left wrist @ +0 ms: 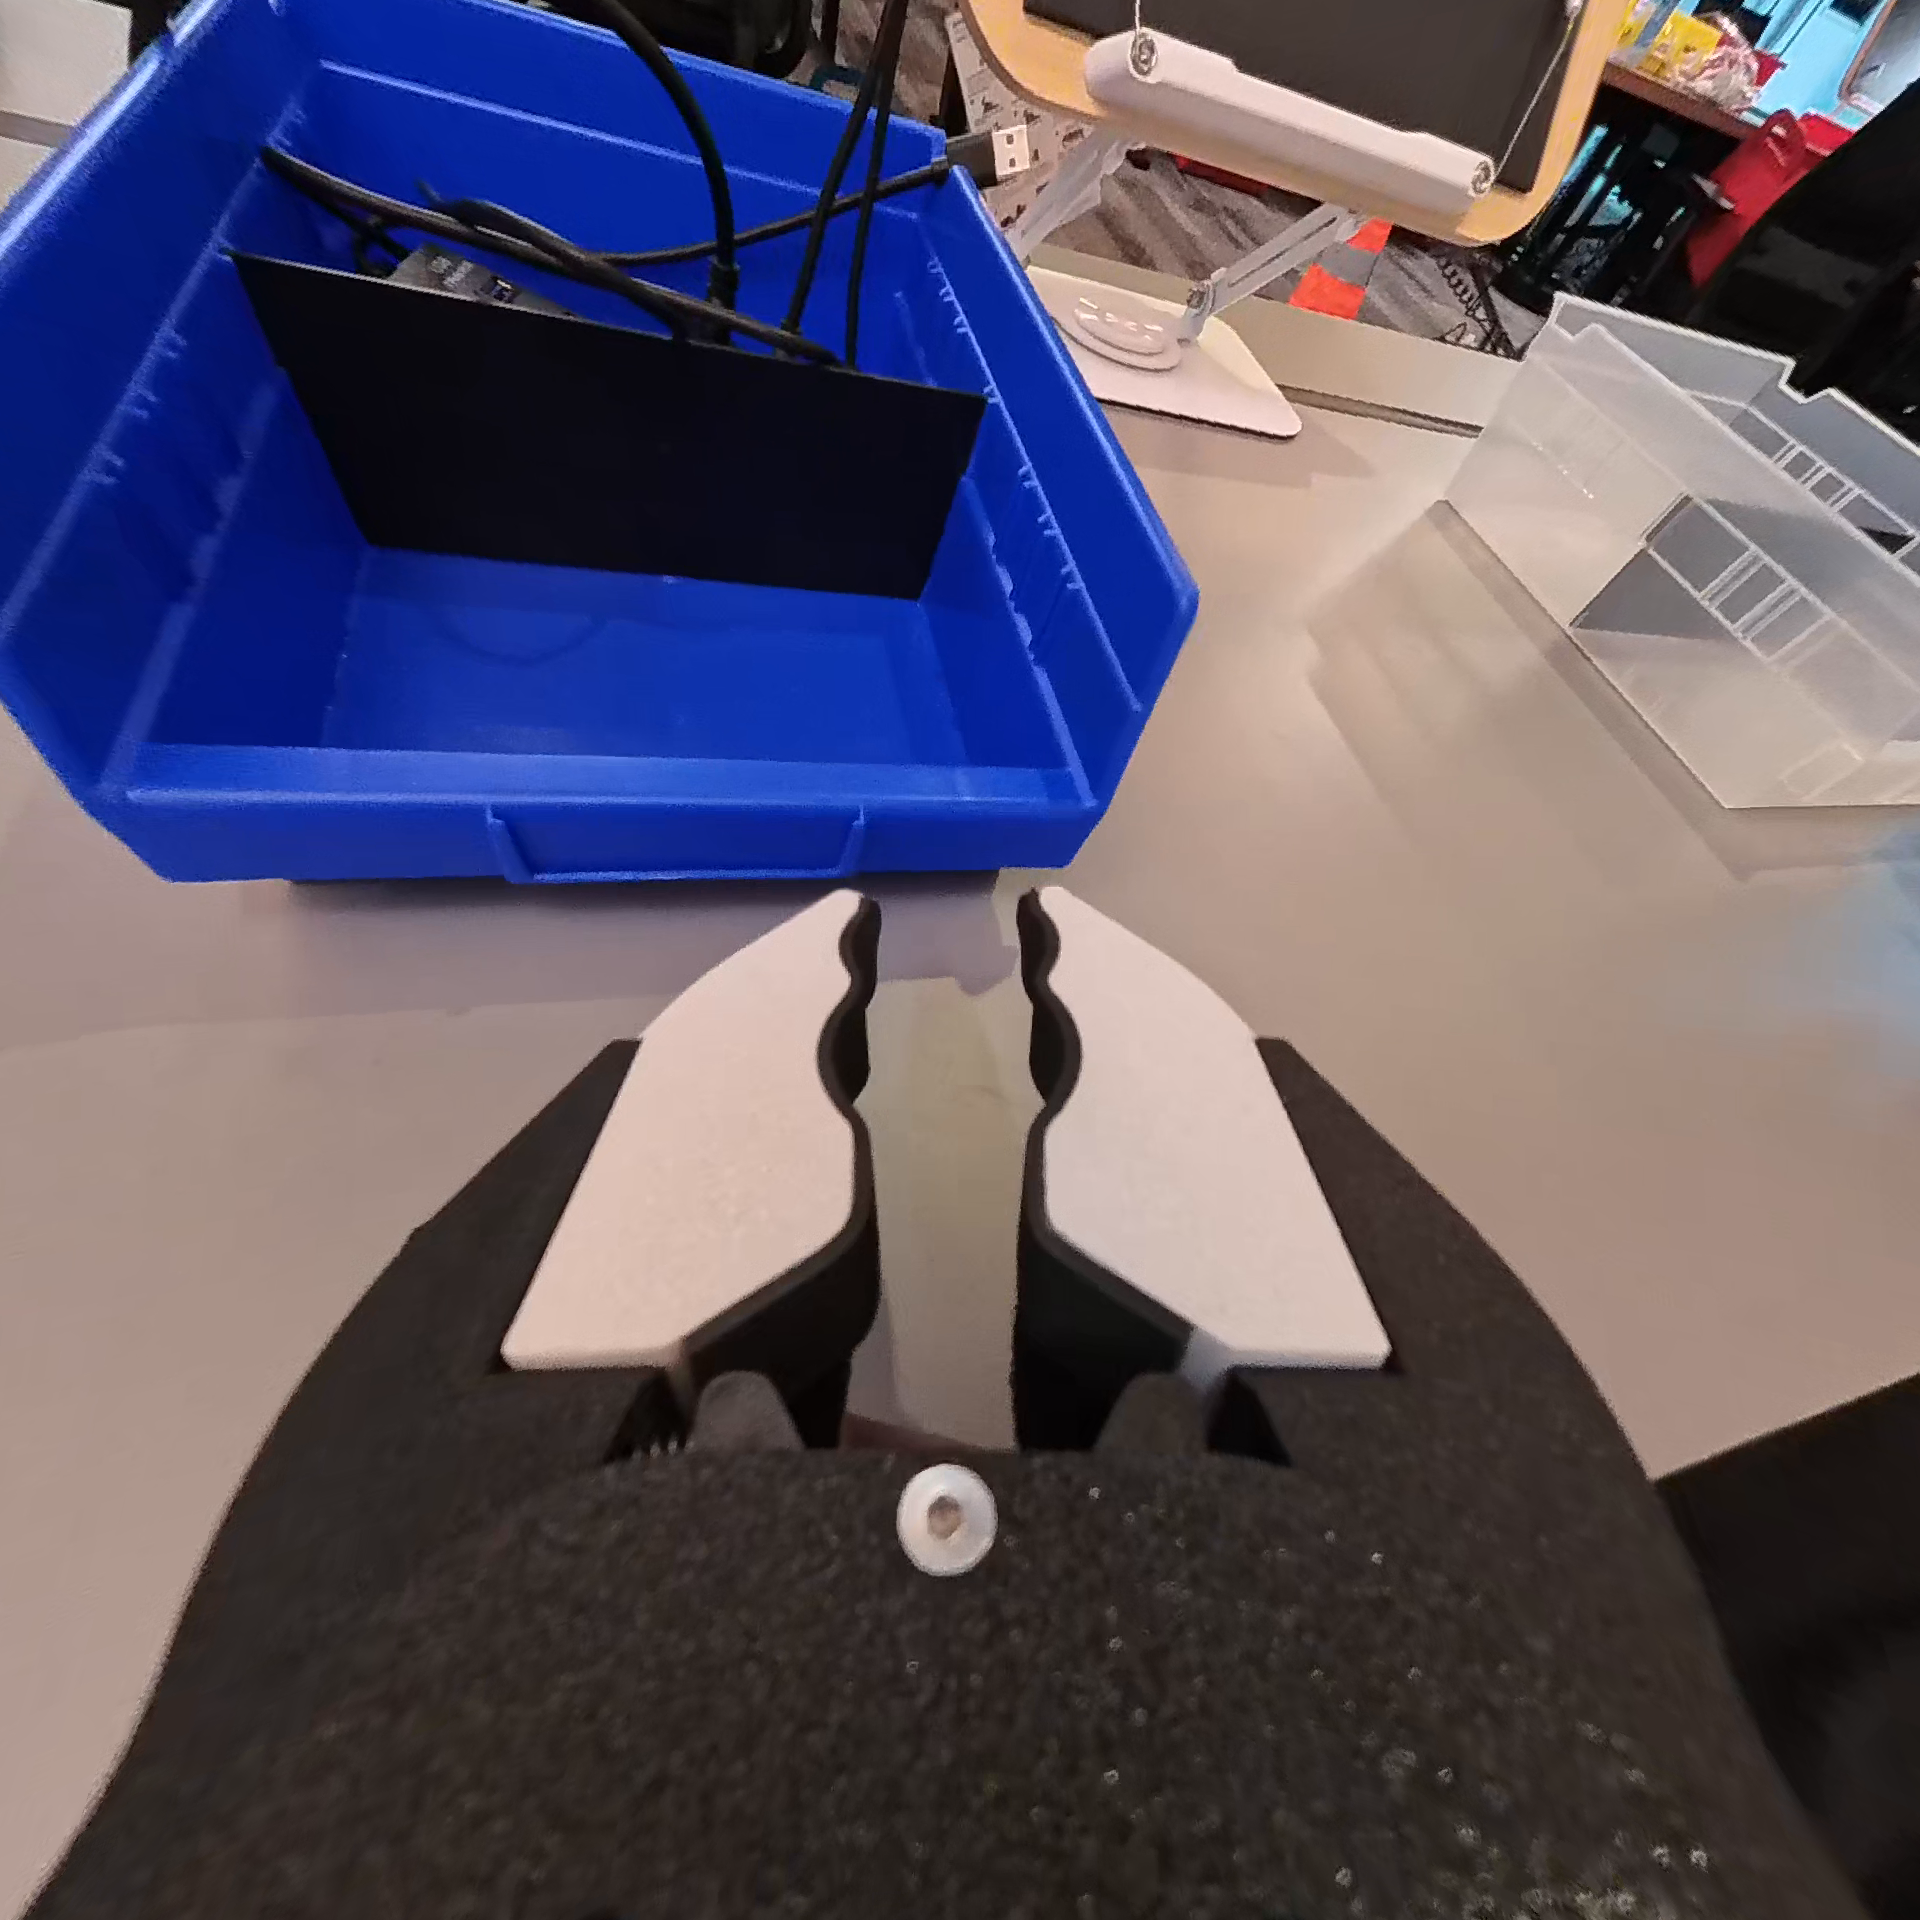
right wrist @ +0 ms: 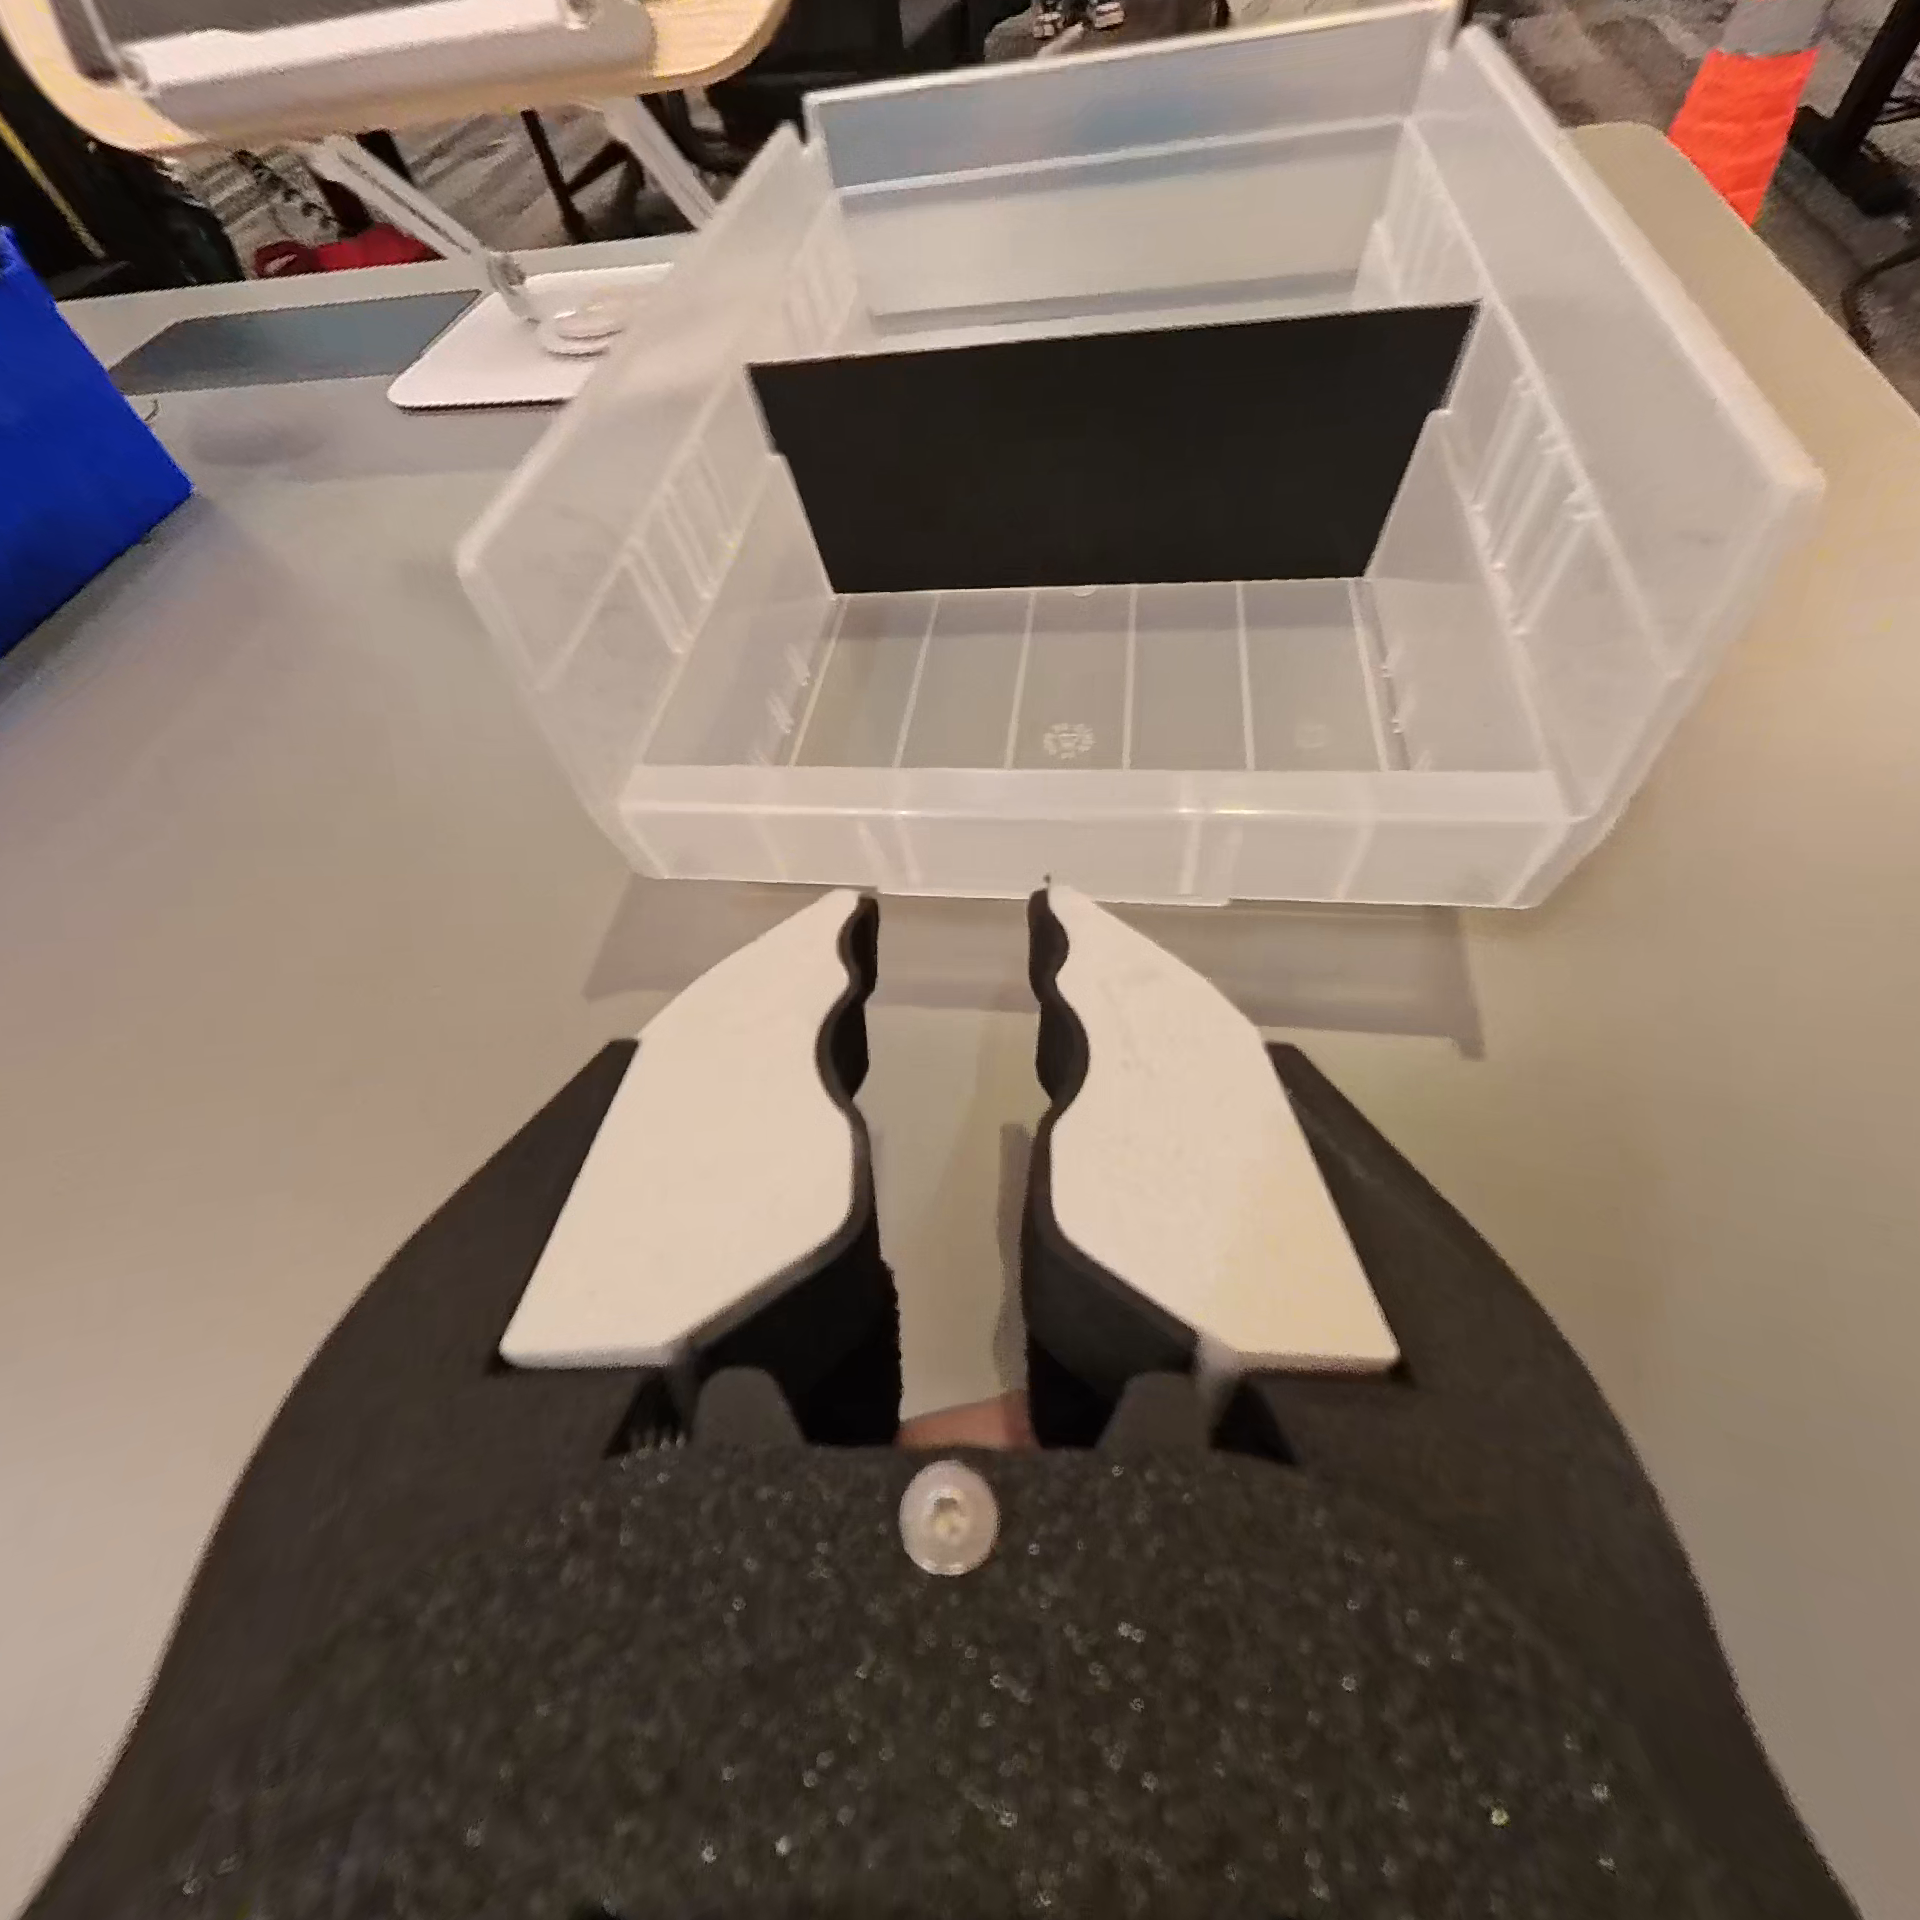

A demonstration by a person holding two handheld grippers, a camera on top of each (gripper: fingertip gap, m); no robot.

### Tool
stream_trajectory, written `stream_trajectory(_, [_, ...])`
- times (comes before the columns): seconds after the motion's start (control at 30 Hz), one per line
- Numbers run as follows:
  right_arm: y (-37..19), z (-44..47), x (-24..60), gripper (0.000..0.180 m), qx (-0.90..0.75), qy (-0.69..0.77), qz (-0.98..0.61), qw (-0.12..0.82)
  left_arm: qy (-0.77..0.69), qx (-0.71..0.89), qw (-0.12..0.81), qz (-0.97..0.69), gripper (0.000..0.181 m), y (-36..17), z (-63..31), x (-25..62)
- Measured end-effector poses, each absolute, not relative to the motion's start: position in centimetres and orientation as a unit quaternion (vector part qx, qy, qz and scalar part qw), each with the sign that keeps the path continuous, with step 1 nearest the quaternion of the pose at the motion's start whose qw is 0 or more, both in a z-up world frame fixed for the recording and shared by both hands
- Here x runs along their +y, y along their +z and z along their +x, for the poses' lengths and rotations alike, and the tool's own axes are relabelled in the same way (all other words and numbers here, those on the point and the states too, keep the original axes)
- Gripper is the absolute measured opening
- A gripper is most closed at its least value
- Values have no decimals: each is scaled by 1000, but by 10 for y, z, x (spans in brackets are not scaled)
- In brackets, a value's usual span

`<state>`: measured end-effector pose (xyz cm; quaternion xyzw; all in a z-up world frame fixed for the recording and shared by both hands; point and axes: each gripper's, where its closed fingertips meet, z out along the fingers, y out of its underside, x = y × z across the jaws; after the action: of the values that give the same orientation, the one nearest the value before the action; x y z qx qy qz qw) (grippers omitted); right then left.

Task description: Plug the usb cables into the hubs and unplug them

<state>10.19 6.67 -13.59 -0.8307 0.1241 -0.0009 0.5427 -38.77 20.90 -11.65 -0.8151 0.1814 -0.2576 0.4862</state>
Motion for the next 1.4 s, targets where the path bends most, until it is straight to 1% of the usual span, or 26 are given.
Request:
stream_trajectory(0.17, [-127, 65, 82, 28, 79, 24, -828, 555, -253, 193, 485, -815, 26, -120, -390, 205])
stream_trajectory(0.33, [-125, 14, 92, 28, 4, 45, -826, 561, -288, 189, 467, -815, 26, -122, -382, 204])
stream_trajectory(0.47, [-128, -11, 90, 28, -50, 42, -826, 560, -282, 233, 473, -801, 27, -119, -373, 212])
stream_trajectory(0.57, [-131, -24, 86, 28, -82, 50, -823, 560, -306, 282, 496, -762, 33, -96, -364, 220])
stream_trajectory(0.63, [-131, -31, 84, 28, -94, 64, -822, 558, -348, 316, 487, -736, 33, -76, -357, 227])
stream_trajectory(0.73, [-131, -38, 86, 28, -99, 95, -820, 555, -345, 401, 449, -720, 47, -55, -354, 256])
stream_trajectory(0.83, [-132, -45, 93, 28, -84, 141, -820, 549, -262, 513, 424, -699, 61, -39, -358, 309])
stream_trajectory(0.9, [-132, -51, 98, 28, -80, 166, -820, 543, -191, 564, 386, -705, 63, -32, -364, 356])
stream_trajectory(1.0, [-134, -59, 104, 28, -94, 178, -822, 533, -102, 617, 303, -719, 67, -25, -371, 424])
stream_trajectory(1.1, [-135, -69, 108, 28, -112, 180, -822, 528, -4, 705, 209, -678, 68, -33, -372, 464])
stream_trajectory(1.17, [-135, -76, 111, 28, -116, 187, -821, 526, 63, 744, 167, -644, 64, -39, -369, 488])
stream_trajectory(1.23, [-135, -82, 114, 28, -118, 199, -820, 524, 67, 761, 133, -631, 59, -48, -357, 501])
stream_trajectory(1.3, [-136, -86, 115, 28, -124, 204, -821, 519, 27, 779, 76, -622, 48, -67, -349, 492])
stream_trajectory(1.33, [-137, -88, 115, 29, -128, 204, -821, 517, 29, 789, 45, -612, 46, -80, -351, 488])
stream_trajectory(1.4, [-137, -89, 113, 29, -134, 209, -820, 515, 70, 805, -1, -589, 48, -103, -361, 490])
